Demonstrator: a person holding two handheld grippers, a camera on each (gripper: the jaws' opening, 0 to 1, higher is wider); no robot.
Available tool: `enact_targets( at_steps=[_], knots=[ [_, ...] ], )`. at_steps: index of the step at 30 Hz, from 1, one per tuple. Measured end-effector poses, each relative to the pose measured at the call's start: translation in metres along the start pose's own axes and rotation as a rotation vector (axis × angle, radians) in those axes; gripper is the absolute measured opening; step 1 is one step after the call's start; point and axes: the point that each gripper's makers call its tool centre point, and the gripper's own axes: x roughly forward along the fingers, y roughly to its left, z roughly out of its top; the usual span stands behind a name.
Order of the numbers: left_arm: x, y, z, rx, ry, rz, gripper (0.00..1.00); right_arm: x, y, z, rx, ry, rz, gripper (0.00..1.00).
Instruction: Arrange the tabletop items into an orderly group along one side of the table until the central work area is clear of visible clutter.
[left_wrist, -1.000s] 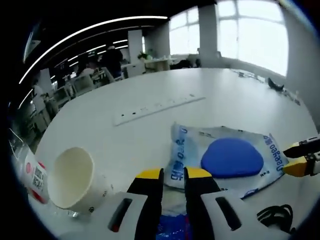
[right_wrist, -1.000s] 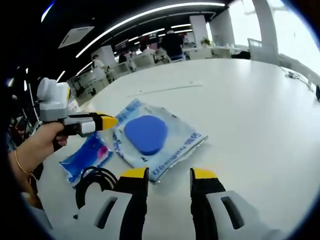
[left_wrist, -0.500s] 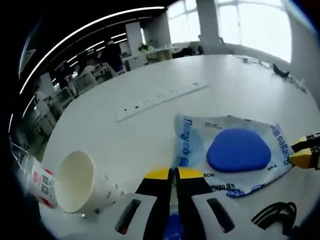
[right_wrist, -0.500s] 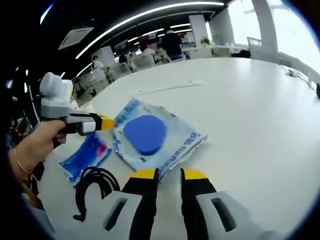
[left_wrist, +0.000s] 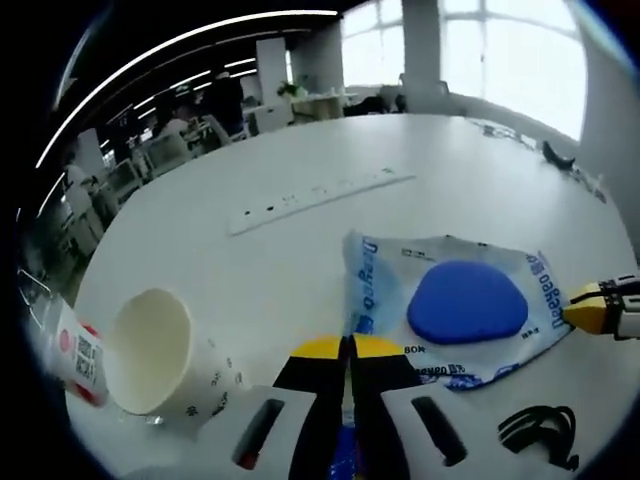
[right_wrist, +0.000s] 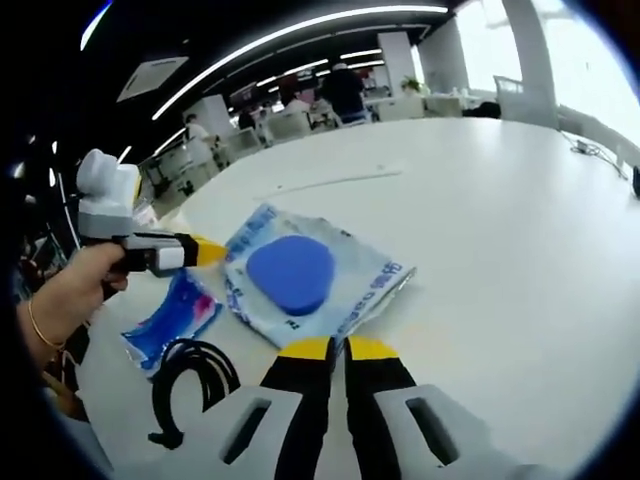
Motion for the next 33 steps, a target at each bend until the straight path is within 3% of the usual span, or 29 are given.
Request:
enact_targets(
  at_steps=[10,17,26,33],
  knots=[
    [-0.011,-0.003,-0.001,-0.045,-0.007,-0.011,0.00,-0.003,-0.005,0.017,-0.020,-0.012,0.001,0.00],
    [-0.018,0.000,0.002,-0.083,-0.021,-0.007,0.00,0.001,-0.004,0.040,-0.098,-0.051,0.011,0.00],
    [-0.025,0.006,-0.005,-0.119,-0.030,0.015,0.00,0.015,0.002,0.065,-0.201,-0.065,0.037,0.00],
    [-0.032,0.013,-0.009,-0.133,-0.029,0.041,0.00,0.030,0.004,0.073,-0.242,-0.052,0.061,0.00]
  ],
)
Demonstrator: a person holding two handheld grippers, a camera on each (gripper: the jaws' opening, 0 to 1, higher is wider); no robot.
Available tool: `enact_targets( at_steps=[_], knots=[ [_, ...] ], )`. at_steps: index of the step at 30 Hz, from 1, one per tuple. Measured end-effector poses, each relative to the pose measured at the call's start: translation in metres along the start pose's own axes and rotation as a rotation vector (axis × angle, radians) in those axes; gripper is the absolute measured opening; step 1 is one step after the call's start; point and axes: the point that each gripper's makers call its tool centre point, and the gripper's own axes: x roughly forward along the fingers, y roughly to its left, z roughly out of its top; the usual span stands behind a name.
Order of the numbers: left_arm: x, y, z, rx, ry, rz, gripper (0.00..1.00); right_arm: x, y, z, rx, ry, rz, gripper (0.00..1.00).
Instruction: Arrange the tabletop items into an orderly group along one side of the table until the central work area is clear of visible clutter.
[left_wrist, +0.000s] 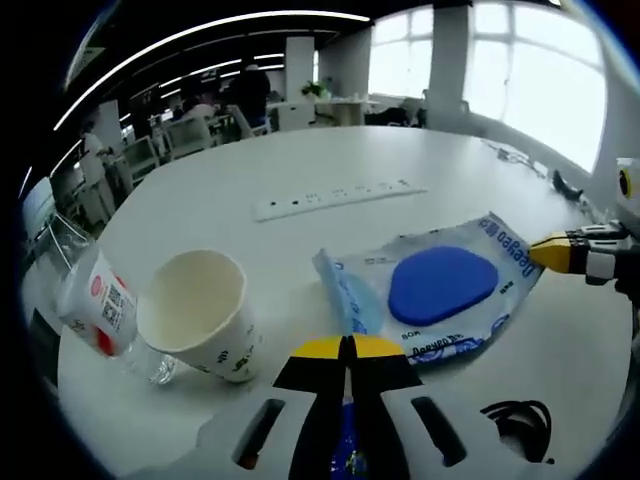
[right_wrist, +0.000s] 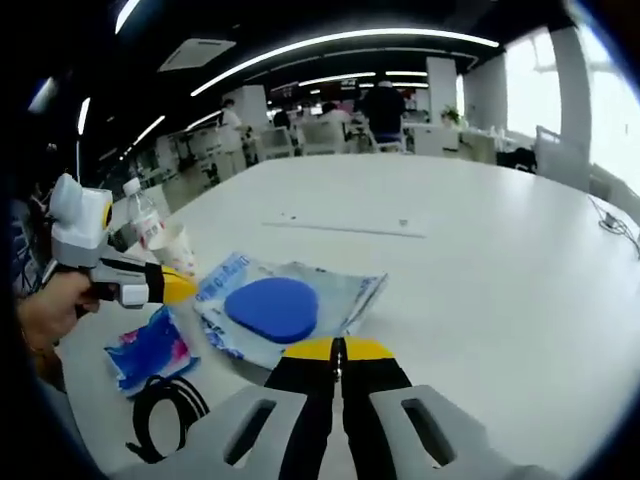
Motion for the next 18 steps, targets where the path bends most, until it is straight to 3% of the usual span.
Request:
enact_targets(
  at_steps=[10,15,18],
  knots=[
    [-0.005,0.013,-0.003,-0.023,-0.014,0.039,0.00,0.013,0.004,-0.005,0.106,0.001,0.050,0.00],
    [-0.005,0.016,-0.009,-0.043,-0.009,0.055,0.00,0.020,0.006,-0.008,0.124,-0.019,0.082,0.00],
    [-0.004,0.017,-0.016,-0.050,0.006,0.053,0.00,0.026,0.005,-0.015,0.115,0.006,0.078,0.00]
  ],
)
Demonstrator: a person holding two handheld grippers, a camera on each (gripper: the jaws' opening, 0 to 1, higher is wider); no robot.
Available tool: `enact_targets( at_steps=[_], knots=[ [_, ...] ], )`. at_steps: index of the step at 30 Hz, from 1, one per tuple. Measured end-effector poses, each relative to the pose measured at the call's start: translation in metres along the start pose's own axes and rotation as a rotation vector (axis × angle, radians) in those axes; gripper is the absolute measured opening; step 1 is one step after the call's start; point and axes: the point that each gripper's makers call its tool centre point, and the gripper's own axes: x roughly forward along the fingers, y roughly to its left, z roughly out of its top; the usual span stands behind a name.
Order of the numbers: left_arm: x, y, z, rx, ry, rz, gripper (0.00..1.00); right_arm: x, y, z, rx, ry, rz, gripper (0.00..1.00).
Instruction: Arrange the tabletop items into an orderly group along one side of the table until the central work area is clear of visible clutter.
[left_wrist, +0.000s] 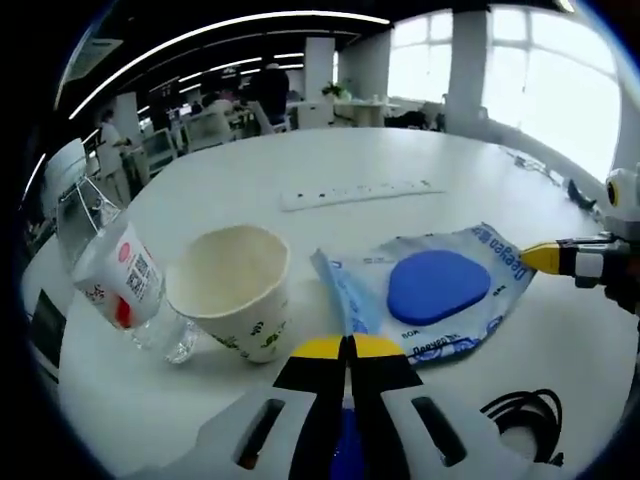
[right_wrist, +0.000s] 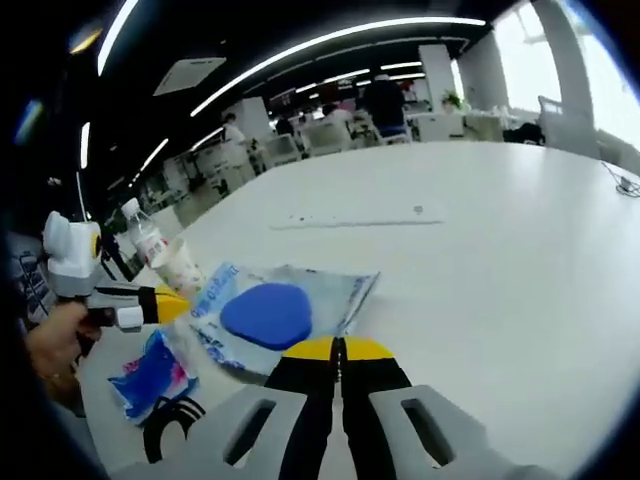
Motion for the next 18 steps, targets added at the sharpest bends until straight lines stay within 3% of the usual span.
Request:
enact_targets(
  at_steps=[18],
  knots=[
    [0.0026,0.0043,-0.0048,-0.036,-0.008,0.010,0.00,0.0067,-0.0037,-0.0068,-0.012,0.007,0.014,0.00]
  ],
)
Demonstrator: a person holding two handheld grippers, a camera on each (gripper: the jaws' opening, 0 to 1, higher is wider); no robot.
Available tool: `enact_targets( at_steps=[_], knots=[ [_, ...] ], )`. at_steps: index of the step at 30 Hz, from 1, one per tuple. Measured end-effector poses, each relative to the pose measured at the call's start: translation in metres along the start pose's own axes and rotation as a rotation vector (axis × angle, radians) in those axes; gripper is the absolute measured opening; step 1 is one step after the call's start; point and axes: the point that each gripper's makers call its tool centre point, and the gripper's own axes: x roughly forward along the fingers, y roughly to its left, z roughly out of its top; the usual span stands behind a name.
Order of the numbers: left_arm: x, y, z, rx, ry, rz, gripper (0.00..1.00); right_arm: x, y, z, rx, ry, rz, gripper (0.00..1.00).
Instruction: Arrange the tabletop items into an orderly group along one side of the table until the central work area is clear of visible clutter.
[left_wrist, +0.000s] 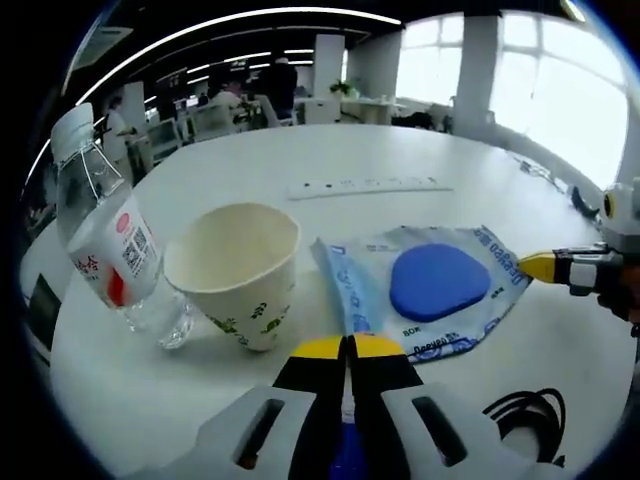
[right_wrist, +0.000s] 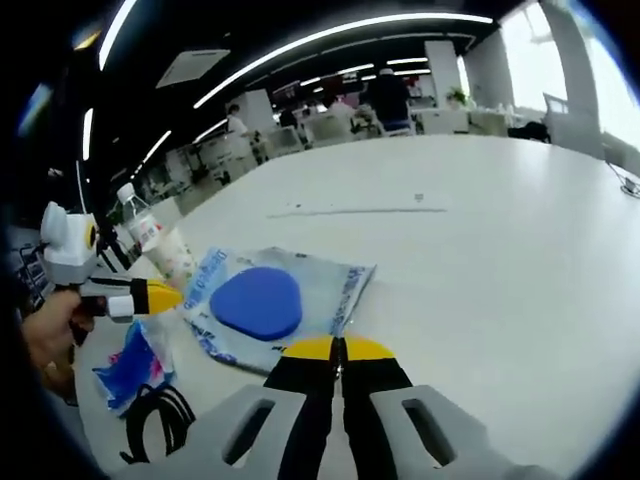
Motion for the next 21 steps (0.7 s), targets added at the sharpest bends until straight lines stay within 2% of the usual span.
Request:
enact_targets(
  at_steps=[6,9,12,14,21],
  knots=[
    [0.001,0.000,0.002,0.042,-0.009,0.000,0.01,0.001,-0.001,0.000,0.022,-0.003,-0.008,0.00],
    [-0.002,-0.002,0.002,0.064,-0.013,-0.001,0.01,0.001,0.000,-0.001,0.014,0.002,-0.013,0.06],
    [-0.004,-0.003,0.003,0.069,-0.020,-0.007,0.08,0.000,0.000,-0.003,0.008,0.009,-0.018,0.12],
    [-0.006,-0.005,0.006,0.056,-0.033,-0.020,0.15,-0.002,0.000,-0.003,0.016,0.008,-0.027,0.20],
    [-0.017,-0.011,0.014,0.064,-0.056,-0.059,0.26,-0.012,0.009,0.004,0.000,-0.024,-0.014,0.46]
  ],
)
